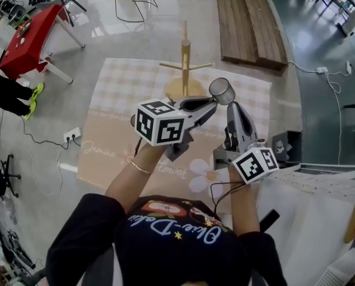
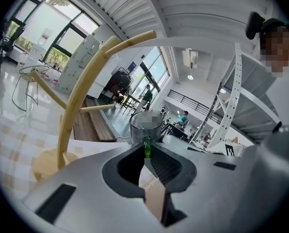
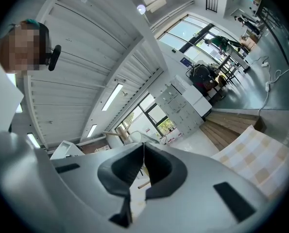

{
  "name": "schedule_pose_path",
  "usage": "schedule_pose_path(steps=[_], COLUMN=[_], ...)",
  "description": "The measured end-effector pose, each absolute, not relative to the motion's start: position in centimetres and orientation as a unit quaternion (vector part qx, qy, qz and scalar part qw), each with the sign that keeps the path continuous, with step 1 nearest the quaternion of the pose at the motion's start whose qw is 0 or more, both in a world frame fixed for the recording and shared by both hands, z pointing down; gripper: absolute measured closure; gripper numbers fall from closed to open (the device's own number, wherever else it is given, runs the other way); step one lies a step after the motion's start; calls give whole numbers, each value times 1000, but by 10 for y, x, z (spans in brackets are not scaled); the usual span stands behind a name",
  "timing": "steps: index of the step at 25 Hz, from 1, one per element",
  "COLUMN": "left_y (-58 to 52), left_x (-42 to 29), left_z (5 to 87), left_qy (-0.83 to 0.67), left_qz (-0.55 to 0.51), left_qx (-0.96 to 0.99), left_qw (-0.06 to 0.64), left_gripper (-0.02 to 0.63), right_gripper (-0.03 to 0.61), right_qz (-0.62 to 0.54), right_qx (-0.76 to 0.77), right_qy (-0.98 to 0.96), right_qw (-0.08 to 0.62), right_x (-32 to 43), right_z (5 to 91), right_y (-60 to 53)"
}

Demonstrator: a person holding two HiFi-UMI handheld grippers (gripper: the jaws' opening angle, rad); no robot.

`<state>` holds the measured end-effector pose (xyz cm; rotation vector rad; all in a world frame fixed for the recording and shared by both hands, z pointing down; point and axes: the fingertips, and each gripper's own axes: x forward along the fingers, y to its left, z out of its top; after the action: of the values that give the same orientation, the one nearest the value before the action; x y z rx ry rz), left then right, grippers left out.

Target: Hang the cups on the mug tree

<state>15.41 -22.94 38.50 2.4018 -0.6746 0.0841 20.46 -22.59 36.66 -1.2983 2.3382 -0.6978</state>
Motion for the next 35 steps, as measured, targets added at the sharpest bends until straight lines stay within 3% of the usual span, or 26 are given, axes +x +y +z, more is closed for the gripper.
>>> schedule_pose_path(steps=[35], left_y=[-265], left_x=[148], left_z=[401], left_qy=[-251], left_qz=[-27], left_qx=[870], left_qw=[423], left_gripper=[568], right_gripper=[568], right_qz=[-250], right_qx=[-478], right_qy=[824], right_qw=[173], right_x=[198], right_z=[374], right_y=[-266])
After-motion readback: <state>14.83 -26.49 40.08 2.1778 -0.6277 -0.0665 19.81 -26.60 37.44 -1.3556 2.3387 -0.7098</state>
